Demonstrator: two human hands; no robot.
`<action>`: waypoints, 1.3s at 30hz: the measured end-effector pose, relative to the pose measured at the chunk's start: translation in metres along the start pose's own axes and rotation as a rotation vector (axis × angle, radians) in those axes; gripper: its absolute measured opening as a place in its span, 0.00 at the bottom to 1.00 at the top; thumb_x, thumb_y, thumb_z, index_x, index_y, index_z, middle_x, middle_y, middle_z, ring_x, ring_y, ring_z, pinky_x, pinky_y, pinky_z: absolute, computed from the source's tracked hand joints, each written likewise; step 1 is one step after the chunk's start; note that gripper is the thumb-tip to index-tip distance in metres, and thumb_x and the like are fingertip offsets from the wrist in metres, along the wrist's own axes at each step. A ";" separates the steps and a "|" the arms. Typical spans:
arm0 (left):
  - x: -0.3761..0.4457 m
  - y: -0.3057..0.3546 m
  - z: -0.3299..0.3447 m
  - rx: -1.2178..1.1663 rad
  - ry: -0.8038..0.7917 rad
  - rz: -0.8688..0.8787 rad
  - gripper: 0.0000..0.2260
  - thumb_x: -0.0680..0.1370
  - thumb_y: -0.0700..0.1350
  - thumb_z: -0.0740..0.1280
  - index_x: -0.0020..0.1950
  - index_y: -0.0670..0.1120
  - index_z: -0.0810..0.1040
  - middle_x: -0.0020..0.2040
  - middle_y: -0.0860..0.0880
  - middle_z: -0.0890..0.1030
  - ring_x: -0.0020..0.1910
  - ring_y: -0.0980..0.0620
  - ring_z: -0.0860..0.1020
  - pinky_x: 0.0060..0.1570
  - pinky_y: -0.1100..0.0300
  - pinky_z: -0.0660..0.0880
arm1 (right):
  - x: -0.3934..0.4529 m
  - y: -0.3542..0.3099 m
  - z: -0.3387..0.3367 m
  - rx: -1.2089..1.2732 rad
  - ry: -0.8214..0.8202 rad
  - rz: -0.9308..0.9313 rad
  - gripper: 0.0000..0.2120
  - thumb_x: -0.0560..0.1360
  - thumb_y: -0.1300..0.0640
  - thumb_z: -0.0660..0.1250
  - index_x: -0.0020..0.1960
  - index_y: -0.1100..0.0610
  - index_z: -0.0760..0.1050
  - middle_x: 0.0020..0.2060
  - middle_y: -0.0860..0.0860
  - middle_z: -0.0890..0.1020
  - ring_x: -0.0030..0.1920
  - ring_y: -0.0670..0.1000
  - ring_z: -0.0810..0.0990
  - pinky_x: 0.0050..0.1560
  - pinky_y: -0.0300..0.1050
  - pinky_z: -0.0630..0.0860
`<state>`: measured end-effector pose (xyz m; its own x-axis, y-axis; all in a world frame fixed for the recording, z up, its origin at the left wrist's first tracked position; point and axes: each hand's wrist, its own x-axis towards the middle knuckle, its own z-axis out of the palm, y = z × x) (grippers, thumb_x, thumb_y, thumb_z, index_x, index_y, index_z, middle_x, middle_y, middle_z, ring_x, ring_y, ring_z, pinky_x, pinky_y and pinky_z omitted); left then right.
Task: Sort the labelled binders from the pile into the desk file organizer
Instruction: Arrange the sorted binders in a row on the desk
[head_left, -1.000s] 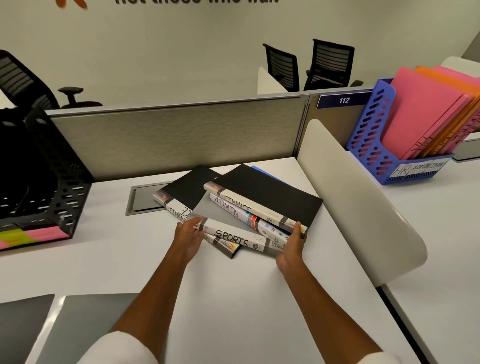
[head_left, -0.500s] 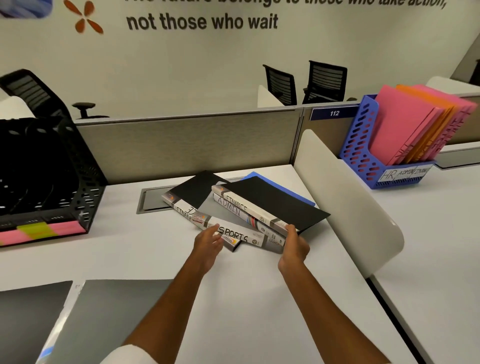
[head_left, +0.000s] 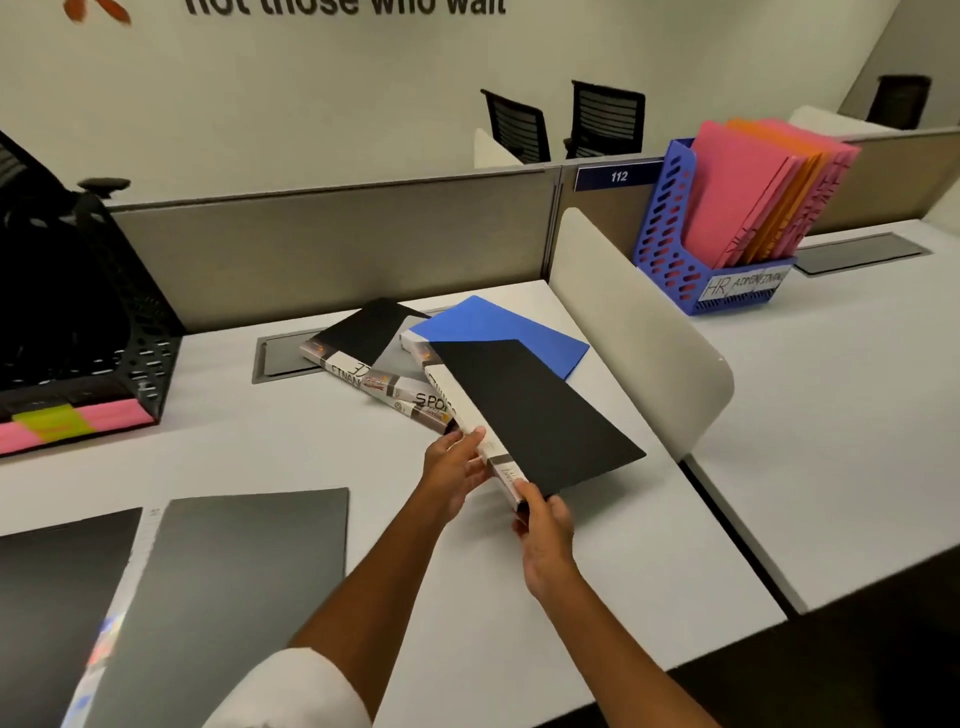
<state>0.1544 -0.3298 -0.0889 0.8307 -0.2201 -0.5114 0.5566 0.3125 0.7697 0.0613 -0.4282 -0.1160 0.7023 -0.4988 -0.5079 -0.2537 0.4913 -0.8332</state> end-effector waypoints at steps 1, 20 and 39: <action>-0.007 -0.006 -0.002 0.030 0.026 0.014 0.21 0.78 0.42 0.69 0.70 0.42 0.70 0.62 0.40 0.79 0.55 0.40 0.82 0.50 0.46 0.82 | -0.009 0.006 -0.005 0.005 -0.017 -0.002 0.07 0.74 0.52 0.71 0.50 0.51 0.75 0.50 0.52 0.82 0.50 0.54 0.81 0.45 0.44 0.79; -0.172 -0.113 -0.096 0.133 0.184 0.091 0.16 0.81 0.38 0.63 0.69 0.42 0.71 0.59 0.46 0.78 0.51 0.48 0.80 0.46 0.55 0.80 | -0.088 0.017 -0.170 -0.005 0.167 0.018 0.22 0.73 0.69 0.70 0.63 0.54 0.75 0.50 0.55 0.78 0.53 0.57 0.78 0.52 0.52 0.79; -0.192 -0.127 -0.085 0.536 0.291 0.213 0.27 0.80 0.49 0.66 0.77 0.48 0.61 0.77 0.46 0.63 0.75 0.42 0.64 0.69 0.47 0.67 | -0.097 0.017 -0.179 -0.858 0.046 -0.211 0.18 0.77 0.59 0.68 0.66 0.57 0.72 0.66 0.56 0.74 0.65 0.58 0.74 0.61 0.52 0.75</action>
<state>-0.0752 -0.2488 -0.1212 0.9329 0.0788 -0.3515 0.3602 -0.2000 0.9112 -0.1304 -0.4997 -0.1203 0.7679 -0.5562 -0.3178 -0.5464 -0.3099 -0.7781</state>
